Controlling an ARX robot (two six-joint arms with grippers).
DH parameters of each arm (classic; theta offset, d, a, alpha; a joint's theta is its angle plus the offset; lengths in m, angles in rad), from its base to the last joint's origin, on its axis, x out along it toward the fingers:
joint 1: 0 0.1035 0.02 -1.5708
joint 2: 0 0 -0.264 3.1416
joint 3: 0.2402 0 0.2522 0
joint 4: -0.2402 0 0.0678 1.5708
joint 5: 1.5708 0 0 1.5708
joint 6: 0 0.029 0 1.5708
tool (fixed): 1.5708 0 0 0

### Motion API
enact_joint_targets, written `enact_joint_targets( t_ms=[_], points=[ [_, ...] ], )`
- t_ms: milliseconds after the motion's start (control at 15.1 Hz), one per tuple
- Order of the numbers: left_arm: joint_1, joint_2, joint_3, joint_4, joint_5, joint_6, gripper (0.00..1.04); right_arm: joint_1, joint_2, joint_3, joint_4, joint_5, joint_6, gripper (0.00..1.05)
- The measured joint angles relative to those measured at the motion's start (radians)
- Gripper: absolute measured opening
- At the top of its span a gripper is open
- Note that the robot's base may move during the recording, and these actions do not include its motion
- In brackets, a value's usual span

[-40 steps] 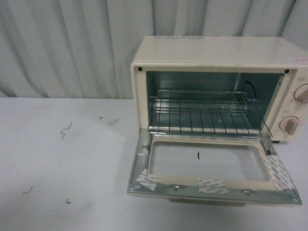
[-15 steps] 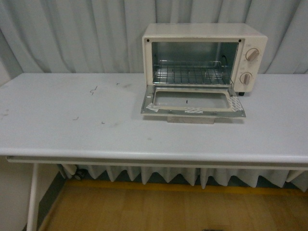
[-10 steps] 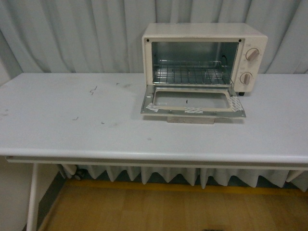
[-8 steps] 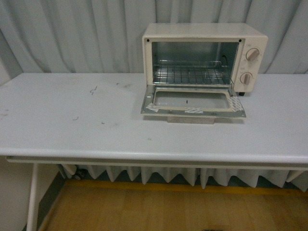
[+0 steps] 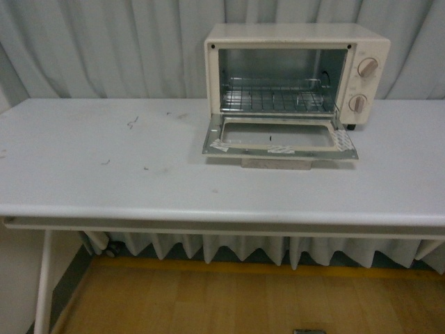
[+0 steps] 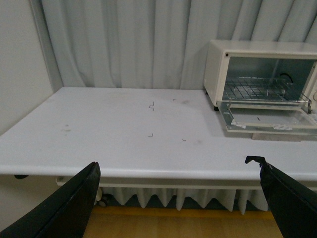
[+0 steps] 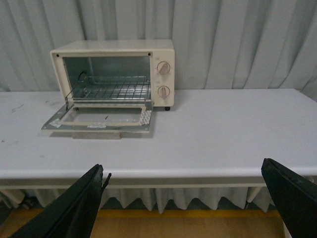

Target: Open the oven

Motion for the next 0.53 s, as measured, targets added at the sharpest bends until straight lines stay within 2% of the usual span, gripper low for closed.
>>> enact_joint_targets(
  t_ms=[531],
  points=[
    [0.000, 0.000, 0.000, -0.003, 0.000, 0.000, 0.98, 0.000, 0.000, 0.000, -0.002, -0.001, 0.000, 0.98]
  ],
)
